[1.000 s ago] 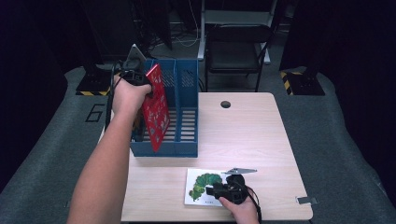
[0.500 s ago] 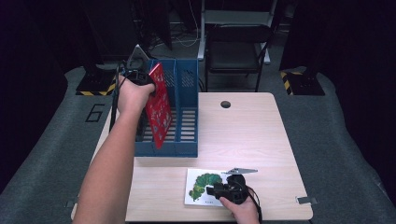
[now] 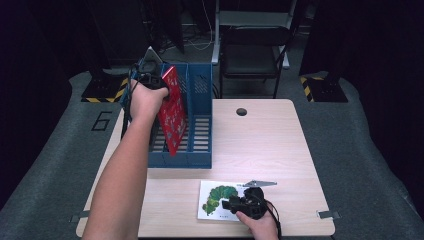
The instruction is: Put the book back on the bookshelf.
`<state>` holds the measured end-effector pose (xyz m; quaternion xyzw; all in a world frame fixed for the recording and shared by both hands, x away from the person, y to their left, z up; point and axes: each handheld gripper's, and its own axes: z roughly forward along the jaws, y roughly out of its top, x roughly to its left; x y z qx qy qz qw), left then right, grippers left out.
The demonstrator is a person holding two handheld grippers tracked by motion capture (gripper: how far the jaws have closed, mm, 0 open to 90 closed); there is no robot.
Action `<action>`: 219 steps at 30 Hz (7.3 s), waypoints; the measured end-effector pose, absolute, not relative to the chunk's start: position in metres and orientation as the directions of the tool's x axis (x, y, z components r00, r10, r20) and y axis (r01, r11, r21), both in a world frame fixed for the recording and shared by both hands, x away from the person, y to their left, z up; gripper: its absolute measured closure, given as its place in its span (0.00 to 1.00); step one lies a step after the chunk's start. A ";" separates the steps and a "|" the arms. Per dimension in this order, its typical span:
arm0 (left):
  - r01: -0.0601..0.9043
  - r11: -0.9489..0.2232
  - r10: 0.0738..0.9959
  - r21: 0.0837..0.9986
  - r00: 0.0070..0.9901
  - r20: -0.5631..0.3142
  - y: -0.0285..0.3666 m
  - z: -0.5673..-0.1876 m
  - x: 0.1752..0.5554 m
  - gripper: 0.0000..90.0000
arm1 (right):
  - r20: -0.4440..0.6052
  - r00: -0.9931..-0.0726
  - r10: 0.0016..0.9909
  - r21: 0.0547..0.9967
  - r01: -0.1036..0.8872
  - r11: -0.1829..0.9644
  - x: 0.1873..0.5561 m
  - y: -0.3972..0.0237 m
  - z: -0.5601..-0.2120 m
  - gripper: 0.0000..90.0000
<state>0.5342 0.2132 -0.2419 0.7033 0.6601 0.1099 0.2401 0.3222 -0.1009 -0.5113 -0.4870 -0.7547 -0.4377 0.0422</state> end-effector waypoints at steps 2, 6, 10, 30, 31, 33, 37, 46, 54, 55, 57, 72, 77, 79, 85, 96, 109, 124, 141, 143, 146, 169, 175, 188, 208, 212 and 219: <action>0.874 -0.019 0.982 0.485 0.107 -0.155 0.213 -0.242 0.535 0.89 | 0.486 -0.524 0.699 0.622 0.769 0.144 0.322 -0.102 -0.511 0.61; 0.878 -0.014 0.983 0.478 0.100 -0.155 0.216 -0.244 0.541 0.89 | 0.486 -0.524 0.699 0.622 0.769 0.144 0.322 -0.103 -0.512 0.61; 0.877 -0.005 0.982 0.480 0.096 -0.164 0.217 -0.244 0.543 0.89 | 0.491 -0.517 0.701 0.619 0.773 0.137 0.321 -0.104 -0.512 0.61; 0.871 -0.013 0.986 0.492 0.094 -0.139 0.205 -0.263 0.552 0.89 | 0.497 -0.512 0.701 0.614 0.778 0.132 0.320 -0.107 -0.511 0.61; 0.871 -0.013 0.986 0.492 0.094 -0.139 0.205 -0.263 0.552 0.89 | 0.497 -0.512 0.700 0.614 0.778 0.133 0.320 -0.106 -0.511 0.61; 0.873 -0.014 0.986 0.488 0.094 -0.139 0.203 -0.267 0.552 0.89 | 0.496 -0.513 0.701 0.615 0.777 0.133 0.320 -0.106 -0.511 0.61; 0.874 -0.019 0.985 0.485 0.098 -0.139 0.202 -0.272 0.552 0.89 | 0.490 -0.519 0.701 0.622 0.771 0.136 0.321 -0.106 -0.512 0.61; 0.878 -0.029 0.987 0.478 0.102 -0.127 0.200 -0.279 0.552 0.88 | 0.490 -0.521 0.699 0.623 0.770 0.137 0.321 -0.106 -0.512 0.61; 0.887 -0.055 0.987 0.458 0.118 -0.109 0.196 -0.284 0.551 0.88 | 0.493 -0.517 0.700 0.620 0.773 0.135 0.322 -0.106 -0.512 0.61; 0.890 -0.060 0.987 0.453 0.119 -0.103 0.195 -0.284 0.551 0.88 | 0.494 -0.515 0.701 0.618 0.775 0.133 0.322 -0.106 -0.512 0.61; 0.890 -0.068 0.987 0.452 0.125 -0.098 0.194 -0.285 0.550 0.88 | 0.495 -0.514 0.700 0.617 0.775 0.133 0.322 -0.106 -0.512 0.61; 0.895 -0.087 0.986 0.437 0.141 -0.093 0.194 -0.290 0.543 0.88 | 0.493 -0.513 0.703 0.618 0.775 0.132 0.323 -0.105 -0.512 0.60; 0.894 -0.102 0.985 0.436 0.151 -0.079 0.191 -0.291 0.542 0.88 | 0.494 -0.514 0.702 0.618 0.775 0.132 0.323 -0.105 -0.512 0.60; 0.894 -0.105 0.986 0.435 0.151 -0.074 0.190 -0.292 0.541 0.88 | 0.494 -0.514 0.701 0.618 0.775 0.132 0.323 -0.105 -0.512 0.60; 0.898 -0.107 0.985 0.426 0.154 -0.078 0.192 -0.291 0.542 0.87 | 0.494 -0.513 0.702 0.618 0.775 0.132 0.323 -0.105 -0.511 0.60; 0.909 -0.105 0.983 0.404 0.155 -0.095 0.194 -0.291 0.541 0.87 | 0.494 -0.513 0.702 0.618 0.775 0.132 0.323 -0.105 -0.511 0.60; 0.915 -0.099 0.983 0.391 0.152 -0.106 0.193 -0.288 0.539 0.85 | 0.495 -0.513 0.701 0.618 0.775 0.131 0.323 -0.105 -0.512 0.60; 0.920 -0.110 0.981 0.376 0.162 -0.109 0.189 -0.281 0.537 0.85 | 0.495 -0.515 0.700 0.619 0.774 0.132 0.323 -0.105 -0.512 0.60; 0.915 -0.058 0.990 0.399 0.104 -0.095 0.193 -0.278 0.544 0.88 | 0.491 -0.517 0.701 0.620 0.773 0.136 0.322 -0.106 -0.512 0.60; 0.913 -0.060 0.990 0.403 0.107 -0.096 0.194 -0.277 0.545 0.88 | 0.492 -0.516 0.701 0.618 0.774 0.136 0.322 -0.106 -0.511 0.60; 0.910 -0.046 0.992 0.412 0.090 -0.088 0.195 -0.275 0.547 0.88 | 0.493 -0.516 0.700 0.617 0.775 0.136 0.322 -0.106 -0.511 0.60; 0.900 -0.026 0.993 0.436 0.075 -0.096 0.196 -0.271 0.545 0.76 | 0.495 -0.518 0.698 0.615 0.776 0.140 0.323 -0.106 -0.511 0.60; 0.895 -0.033 0.991 0.445 0.088 -0.104 0.195 -0.259 0.538 0.69 | 0.495 -0.517 0.698 0.615 0.776 0.139 0.322 -0.106 -0.511 0.60; 0.876 -0.068 0.986 0.477 0.131 -0.100 0.204 -0.233 0.512 0.65 | 0.491 -0.522 0.697 0.621 0.771 0.140 0.323 -0.106 -0.512 0.60; 0.896 -0.045 0.987 0.442 0.108 -0.118 0.223 -0.263 0.503 0.49 | 0.488 -0.521 0.700 0.621 0.771 0.141 0.323 -0.105 -0.511 0.60; 0.902 -0.049 0.987 0.428 0.111 -0.120 0.224 -0.273 0.502 0.49 | 0.487 -0.521 0.700 0.622 0.770 0.140 0.323 -0.105 -0.512 0.60; 0.902 -0.061 0.984 0.428 0.127 -0.128 0.227 -0.282 0.495 0.51 | 0.489 -0.519 0.701 0.620 0.772 0.139 0.323 -0.105 -0.511 0.60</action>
